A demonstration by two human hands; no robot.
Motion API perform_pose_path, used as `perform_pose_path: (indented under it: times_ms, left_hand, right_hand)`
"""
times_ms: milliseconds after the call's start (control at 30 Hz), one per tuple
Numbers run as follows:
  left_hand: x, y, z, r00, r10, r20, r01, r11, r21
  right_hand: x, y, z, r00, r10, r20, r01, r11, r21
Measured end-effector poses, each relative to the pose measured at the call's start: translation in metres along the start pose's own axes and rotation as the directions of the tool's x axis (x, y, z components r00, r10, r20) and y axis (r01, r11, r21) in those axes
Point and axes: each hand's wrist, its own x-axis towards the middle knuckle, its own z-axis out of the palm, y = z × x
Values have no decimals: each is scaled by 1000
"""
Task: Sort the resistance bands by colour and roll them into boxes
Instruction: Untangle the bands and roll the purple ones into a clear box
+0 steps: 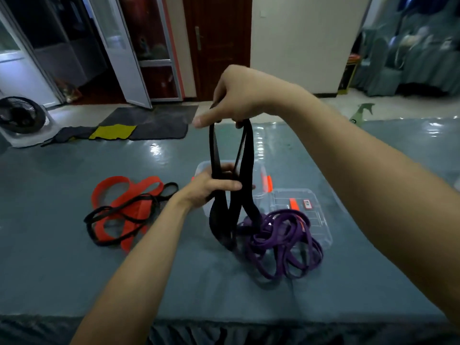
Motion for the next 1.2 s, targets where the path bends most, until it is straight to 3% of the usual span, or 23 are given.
perform_pose_path:
  times_ms: [167, 233, 400, 600, 767, 833, 933, 1000, 1100, 1200]
  left_hand:
    - [47, -3, 53, 973, -122, 195, 129, 991, -25]
    - [68, -6, 74, 959, -150, 239, 153, 988, 9]
    - [125, -13, 136, 943, -224, 245, 157, 952, 264]
    - [192, -38, 214, 863, -401, 307, 302, 897, 323]
    - [254, -54, 300, 677, -652, 341, 363, 699, 616]
    - [277, -72, 340, 695, -634, 341, 404, 736, 543]
    - [312, -107, 405, 838, -505, 206, 465, 859, 212]
    - [336, -131, 456, 856, -502, 127, 499, 865, 55]
    - [374, -155, 518, 866, -499, 38, 500, 862, -87]
    - [406, -175, 552, 880, -474, -22, 457, 859, -232]
  right_hand:
    - [-46, 69, -61, 942, 207, -263, -117, 941, 319]
    - [-71, 103, -82, 915, 269, -299, -156, 923, 352]
    - [-130, 211, -120, 875, 389, -288, -236, 862, 448]
    - [-211, 410, -127, 831, 510, -223, -277, 727, 629]
    - [-326, 566, -75, 753, 656, -54, -385, 505, 772]
    - [-370, 607, -47, 697, 717, -14, -366, 372, 853]
    - [-433, 640, 6, 570, 821, 21, -443, 286, 850]
    - [-464, 644, 47, 539, 834, 115, -518, 220, 827]
    - [-489, 641, 87, 510, 855, 90, -567, 256, 783]
    - [-493, 650, 92, 368, 928, -47, -484, 235, 843]
